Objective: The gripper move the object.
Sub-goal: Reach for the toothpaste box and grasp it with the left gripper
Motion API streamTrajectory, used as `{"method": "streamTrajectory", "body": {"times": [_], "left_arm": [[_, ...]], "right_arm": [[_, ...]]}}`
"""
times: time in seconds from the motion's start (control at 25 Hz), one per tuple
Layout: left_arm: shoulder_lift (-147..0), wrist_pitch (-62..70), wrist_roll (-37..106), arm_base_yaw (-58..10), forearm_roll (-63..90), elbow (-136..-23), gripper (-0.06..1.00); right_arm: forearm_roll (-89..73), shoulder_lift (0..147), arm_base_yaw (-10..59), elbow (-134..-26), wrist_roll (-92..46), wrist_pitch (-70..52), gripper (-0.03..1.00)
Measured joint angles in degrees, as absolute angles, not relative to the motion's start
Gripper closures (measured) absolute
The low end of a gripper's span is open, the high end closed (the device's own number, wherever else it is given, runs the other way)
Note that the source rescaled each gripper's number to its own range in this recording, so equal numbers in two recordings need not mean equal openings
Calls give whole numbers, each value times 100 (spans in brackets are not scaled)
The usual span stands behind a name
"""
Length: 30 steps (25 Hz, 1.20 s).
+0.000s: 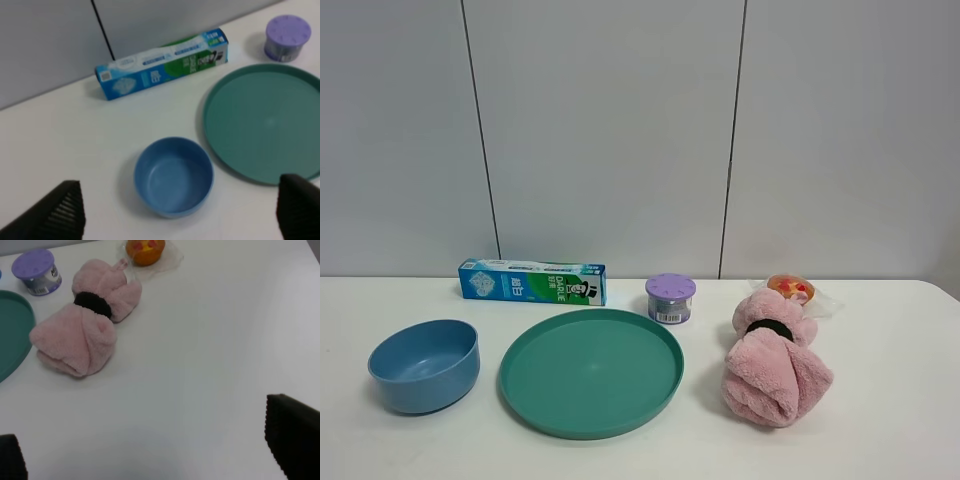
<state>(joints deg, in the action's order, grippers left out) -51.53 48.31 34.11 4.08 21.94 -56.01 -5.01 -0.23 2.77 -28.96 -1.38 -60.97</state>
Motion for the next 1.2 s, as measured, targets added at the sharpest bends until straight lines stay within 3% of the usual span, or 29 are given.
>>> {"method": "streamTrajectory", "body": {"times": [0.4, 0.6, 0.92, 1.2], "left_arm": [[-8567, 4719, 3536, -931, 853, -8547, 7], [-9958, 4951, 4477, -1322, 694, -9775, 7], [-11403, 4764, 6717, -1599, 1098, -10452, 7], [-12358, 4064, 7563, -1606, 1840, -10742, 7]], "right_arm": [[-501, -23, 277, -2896, -138, -6097, -3], [-501, -23, 277, -2896, -138, -6097, -3], [-501, -23, 277, -2896, -138, -6097, -3], [-501, -23, 277, -2896, -138, -6097, -3]]}}
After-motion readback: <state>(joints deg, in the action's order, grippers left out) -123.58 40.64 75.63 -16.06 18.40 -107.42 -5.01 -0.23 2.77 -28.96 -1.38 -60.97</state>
